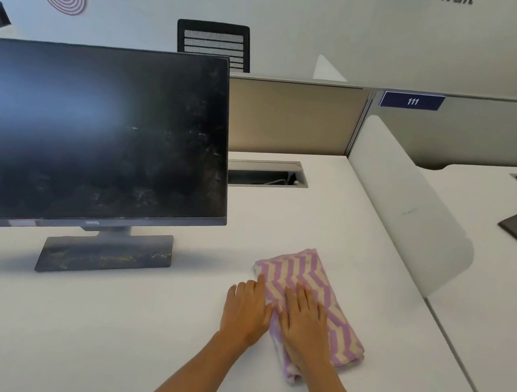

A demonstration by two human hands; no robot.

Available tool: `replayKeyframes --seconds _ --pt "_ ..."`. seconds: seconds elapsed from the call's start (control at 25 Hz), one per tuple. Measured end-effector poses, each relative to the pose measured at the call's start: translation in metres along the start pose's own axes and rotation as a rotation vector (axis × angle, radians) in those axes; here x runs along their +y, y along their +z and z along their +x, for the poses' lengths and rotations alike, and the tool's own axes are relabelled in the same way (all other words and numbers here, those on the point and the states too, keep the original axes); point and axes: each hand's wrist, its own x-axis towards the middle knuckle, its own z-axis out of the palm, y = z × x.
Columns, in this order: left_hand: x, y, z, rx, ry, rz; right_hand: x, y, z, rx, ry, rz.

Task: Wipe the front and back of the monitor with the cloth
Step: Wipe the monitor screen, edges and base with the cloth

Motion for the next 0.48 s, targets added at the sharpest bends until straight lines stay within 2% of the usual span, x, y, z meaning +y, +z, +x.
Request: replayKeyframes --seconds 0.24,0.48 --pt "0.013 -0.003 0.015 0.039 -0.073 0.022 0.004 -0.007 0.007 -0.1 0.022 0.006" --pt "0.012 0.006 0.023 0.04 -0.236 -0.225 0.001 -0.011 0.01 -0.14 0.018 -0.038"
